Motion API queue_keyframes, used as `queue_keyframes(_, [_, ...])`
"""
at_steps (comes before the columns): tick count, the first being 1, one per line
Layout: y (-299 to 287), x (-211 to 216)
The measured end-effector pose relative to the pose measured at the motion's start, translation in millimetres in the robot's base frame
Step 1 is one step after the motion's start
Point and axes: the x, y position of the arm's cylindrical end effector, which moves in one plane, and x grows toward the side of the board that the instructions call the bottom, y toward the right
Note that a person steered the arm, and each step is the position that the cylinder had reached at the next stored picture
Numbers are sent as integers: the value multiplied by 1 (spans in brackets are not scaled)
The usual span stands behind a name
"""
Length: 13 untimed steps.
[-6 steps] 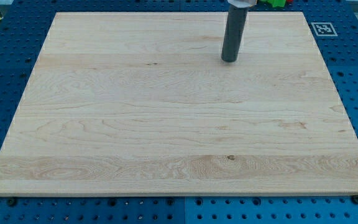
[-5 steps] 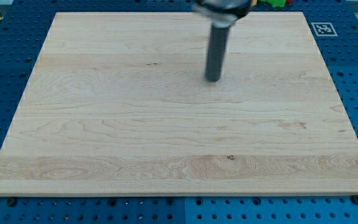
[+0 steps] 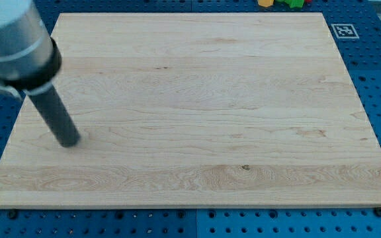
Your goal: Point your arm to the top center of the board
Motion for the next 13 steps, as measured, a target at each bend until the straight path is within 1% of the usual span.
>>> queue_keyframes(1, [126,-105])
queue_keyframes(2, [223,-157])
queue_keyframes(3, [174,-45])
queue_keyframes(4, [112,-121])
queue_keyframes(5, [118,-227])
queue_keyframes(6, [98,-153])
queue_keyframes(7, [32,-64])
queue_keyframes(8, [6,-28])
queue_keyframes(9, [73,-36])
queue_keyframes(10, [143,0])
queue_keyframes(12, [153,0])
queue_keyframes(13, [212,-1])
